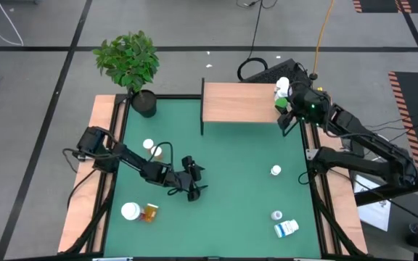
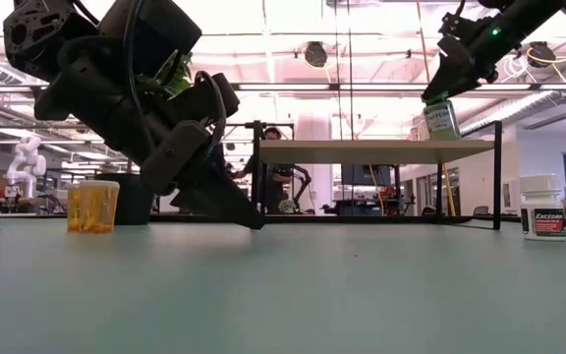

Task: Pick and place medicine bottles onto shelf by color
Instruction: Put the green pill bottle on the shelf

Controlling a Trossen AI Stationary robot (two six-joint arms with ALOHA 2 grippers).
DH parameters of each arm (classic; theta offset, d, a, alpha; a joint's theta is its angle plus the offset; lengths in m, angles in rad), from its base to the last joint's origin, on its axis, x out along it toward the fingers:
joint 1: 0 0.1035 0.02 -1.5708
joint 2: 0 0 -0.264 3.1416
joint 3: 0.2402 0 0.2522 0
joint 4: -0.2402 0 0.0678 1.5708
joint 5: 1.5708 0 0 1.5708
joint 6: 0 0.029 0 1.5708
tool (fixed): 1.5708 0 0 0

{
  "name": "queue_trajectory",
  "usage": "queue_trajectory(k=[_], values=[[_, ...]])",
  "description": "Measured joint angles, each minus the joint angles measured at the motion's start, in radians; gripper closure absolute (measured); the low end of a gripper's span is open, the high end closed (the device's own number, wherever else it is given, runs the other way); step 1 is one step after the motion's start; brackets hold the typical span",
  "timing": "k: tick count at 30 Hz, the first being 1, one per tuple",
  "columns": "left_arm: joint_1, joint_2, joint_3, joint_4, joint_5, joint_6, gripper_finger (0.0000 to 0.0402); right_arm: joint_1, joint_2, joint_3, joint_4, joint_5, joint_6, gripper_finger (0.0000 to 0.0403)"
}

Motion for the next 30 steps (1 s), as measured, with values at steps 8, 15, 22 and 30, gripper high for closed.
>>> queue_trajectory(k=[8, 15, 22, 30], values=[[0.000, 0.000, 0.000, -0.001, 0.000, 0.000, 0.0041, -0.035, 0.000, 0.000, -0.005, -0.085, 0.005, 0.0186], [0.000, 0.000, 0.000, -0.004, 0.000, -0.002, 0.0041, -0.063, 0.000, 0.000, -0.009, -0.088, -0.004, 0.0173], [0.000, 0.000, 0.000, -0.004, 0.000, -0.003, 0.0041, -0.069, 0.000, 0.000, -0.014, -0.102, -0.035, 0.0172], [0.000, 0.000, 0.000, -0.004, 0.000, -0.002, 0.0041, -0.069, 0.000, 0.000, -0.012, -0.092, -0.065, 0.0172]])
